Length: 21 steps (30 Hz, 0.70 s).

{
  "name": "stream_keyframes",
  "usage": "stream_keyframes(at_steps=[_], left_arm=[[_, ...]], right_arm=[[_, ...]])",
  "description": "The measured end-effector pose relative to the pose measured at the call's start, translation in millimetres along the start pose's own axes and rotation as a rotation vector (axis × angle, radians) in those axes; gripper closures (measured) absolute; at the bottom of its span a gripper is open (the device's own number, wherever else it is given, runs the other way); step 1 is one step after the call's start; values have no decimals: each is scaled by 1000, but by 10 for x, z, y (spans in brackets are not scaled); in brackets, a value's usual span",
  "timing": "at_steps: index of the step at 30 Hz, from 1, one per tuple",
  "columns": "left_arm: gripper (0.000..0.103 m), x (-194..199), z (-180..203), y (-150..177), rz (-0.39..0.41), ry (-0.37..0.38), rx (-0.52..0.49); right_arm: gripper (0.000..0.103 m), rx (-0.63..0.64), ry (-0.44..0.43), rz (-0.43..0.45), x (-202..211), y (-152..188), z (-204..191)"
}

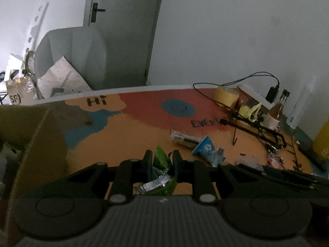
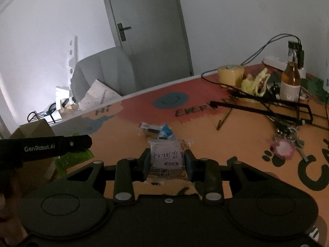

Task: Organize snacks
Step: 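Lift both packs and carry them over the cardboard box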

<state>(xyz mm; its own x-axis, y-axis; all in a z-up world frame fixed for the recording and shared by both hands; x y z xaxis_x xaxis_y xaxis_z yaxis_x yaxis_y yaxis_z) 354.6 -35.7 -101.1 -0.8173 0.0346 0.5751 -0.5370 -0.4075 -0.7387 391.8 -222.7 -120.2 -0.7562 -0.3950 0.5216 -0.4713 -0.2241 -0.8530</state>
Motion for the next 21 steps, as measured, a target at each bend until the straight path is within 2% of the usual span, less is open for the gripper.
stream_keyframes(at_steps=[21], left_arm=[[84,628,-241,-190,90,8,27]], right_arm=[[70,36,-32,84,305,-249,-404]])
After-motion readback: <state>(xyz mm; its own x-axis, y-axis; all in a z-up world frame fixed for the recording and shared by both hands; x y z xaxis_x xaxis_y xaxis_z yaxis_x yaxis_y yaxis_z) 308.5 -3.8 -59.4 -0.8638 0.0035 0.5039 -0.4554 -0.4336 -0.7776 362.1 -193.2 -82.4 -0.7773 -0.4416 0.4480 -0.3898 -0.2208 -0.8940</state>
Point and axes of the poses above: each gripper's, at about its wrist camera, not at the fingertips, and x roughly against the way its jaws point, z to its right, y to its underside, the point moved 3 cm from there along -x, roughly the way its jaws point, and after that the axes turned 14 degrees about x, right-handed, at the moved point
